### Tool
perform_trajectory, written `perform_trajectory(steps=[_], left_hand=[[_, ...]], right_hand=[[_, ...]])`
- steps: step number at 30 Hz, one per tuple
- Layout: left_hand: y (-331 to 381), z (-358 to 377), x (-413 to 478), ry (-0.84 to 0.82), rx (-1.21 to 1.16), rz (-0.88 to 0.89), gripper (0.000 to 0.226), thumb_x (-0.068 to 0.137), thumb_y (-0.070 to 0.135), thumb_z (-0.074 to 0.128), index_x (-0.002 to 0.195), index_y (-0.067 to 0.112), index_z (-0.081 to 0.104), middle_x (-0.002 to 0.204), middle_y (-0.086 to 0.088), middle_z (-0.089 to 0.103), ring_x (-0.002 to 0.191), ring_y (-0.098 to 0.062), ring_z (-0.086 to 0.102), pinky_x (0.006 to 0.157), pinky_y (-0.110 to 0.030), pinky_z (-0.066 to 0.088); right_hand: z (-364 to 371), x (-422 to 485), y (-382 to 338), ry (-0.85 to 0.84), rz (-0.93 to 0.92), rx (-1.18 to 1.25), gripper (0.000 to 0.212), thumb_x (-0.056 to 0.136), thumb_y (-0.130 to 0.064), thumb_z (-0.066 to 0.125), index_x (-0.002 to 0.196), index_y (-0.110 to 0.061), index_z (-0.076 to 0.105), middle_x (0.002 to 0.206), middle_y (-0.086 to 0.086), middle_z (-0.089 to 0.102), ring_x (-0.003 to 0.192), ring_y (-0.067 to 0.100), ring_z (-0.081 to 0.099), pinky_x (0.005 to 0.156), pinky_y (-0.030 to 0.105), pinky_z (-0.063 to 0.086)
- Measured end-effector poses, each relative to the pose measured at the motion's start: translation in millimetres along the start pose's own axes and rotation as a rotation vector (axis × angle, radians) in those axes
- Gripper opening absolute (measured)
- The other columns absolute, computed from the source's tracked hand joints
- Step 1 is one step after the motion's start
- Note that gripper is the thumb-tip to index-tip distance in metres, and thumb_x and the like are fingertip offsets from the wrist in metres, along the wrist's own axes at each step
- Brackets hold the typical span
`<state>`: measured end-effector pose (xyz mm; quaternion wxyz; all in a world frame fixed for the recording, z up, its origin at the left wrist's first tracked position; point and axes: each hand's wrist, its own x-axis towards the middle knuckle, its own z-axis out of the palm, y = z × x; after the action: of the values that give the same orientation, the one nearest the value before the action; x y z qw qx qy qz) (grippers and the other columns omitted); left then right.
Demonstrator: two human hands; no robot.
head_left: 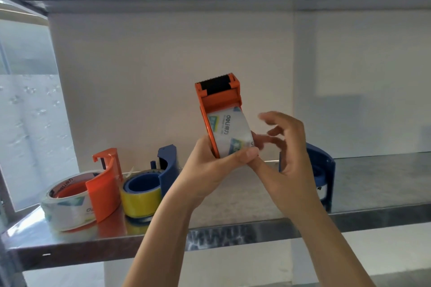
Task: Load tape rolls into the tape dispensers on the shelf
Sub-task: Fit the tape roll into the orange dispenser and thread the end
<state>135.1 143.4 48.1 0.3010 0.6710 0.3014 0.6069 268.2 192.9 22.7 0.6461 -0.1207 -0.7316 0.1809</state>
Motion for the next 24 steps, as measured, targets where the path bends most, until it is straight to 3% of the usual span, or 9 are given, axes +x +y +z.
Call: perform_trajectory(steps=[3,7,11,16,20,24], left_hand=[[1.9,2.3,-0.7,-0.052,-0.026,0.04,0.029,0.059,0.024,0.08,0.087,0.028,0.073,0.085,0.002,0.073,0.084,-0.013,0.069,0.076,-0.025,0.055],[4.7,4.0,-2.9,-0.07,0.055,0.061,0.033,0.054,0.011,0.079,0.083,0.024,0.07,0.076,0.006,0.072,0.077,-0.006,0.069,0.07,-0.019,0.054],[2.3,8.7,-4.6,0.018,0.156,0.029,0.035,0.068,-0.006,0.074,0.089,0.02,0.063,0.074,0.012,0.072,0.073,-0.002,0.069,0.065,-0.015,0.052],[-3.4,1.5,-4.2,0.08,0.147,0.038,0.03,0.072,-0.006,0.072,0.091,0.016,0.064,0.075,0.007,0.073,0.072,-0.006,0.07,0.065,-0.019,0.054],[-3.9,0.2,-5.9,0.09,0.094,0.055,0.022,0.067,0.013,0.078,0.084,0.027,0.074,0.079,0.004,0.074,0.076,-0.01,0.071,0.067,-0.021,0.055],[-4.6,-2.6,-6.6,0.099,0.044,0.017,0.023,0.066,0.017,0.077,0.084,0.031,0.074,0.08,0.005,0.075,0.078,-0.01,0.071,0.067,-0.021,0.054]], right_hand=[[-4.8,4.1,-4.5,-0.065,-0.096,-0.084,0.027,0.082,-0.035,0.062,0.109,-0.033,0.059,0.128,-0.011,0.044,0.125,0.015,0.043,0.097,0.016,0.04],[-7.9,4.7,-6.8,-0.076,-0.109,-0.016,0.015,0.084,-0.03,0.062,0.097,-0.024,0.067,0.12,-0.006,0.057,0.122,0.019,0.049,0.097,0.035,0.047],[-12.6,12.8,-10.6,-0.066,-0.144,-0.058,0.009,0.082,-0.03,0.064,0.085,-0.023,0.069,0.112,-0.006,0.06,0.118,0.015,0.051,0.095,0.031,0.048],[-17.1,12.3,-8.7,-0.245,-0.135,-0.117,0.027,0.074,-0.038,0.071,0.098,-0.025,0.07,0.124,-0.01,0.059,0.129,0.012,0.044,0.105,0.024,0.038],[-18.4,9.6,-8.4,-0.263,-0.143,-0.121,0.024,0.079,-0.031,0.07,0.102,-0.026,0.07,0.128,-0.012,0.058,0.134,0.01,0.041,0.108,0.027,0.037],[-23.2,9.9,-8.9,-0.348,-0.11,-0.115,0.031,0.08,-0.019,0.07,0.11,-0.028,0.067,0.133,-0.016,0.056,0.137,0.005,0.036,0.111,0.027,0.033]])
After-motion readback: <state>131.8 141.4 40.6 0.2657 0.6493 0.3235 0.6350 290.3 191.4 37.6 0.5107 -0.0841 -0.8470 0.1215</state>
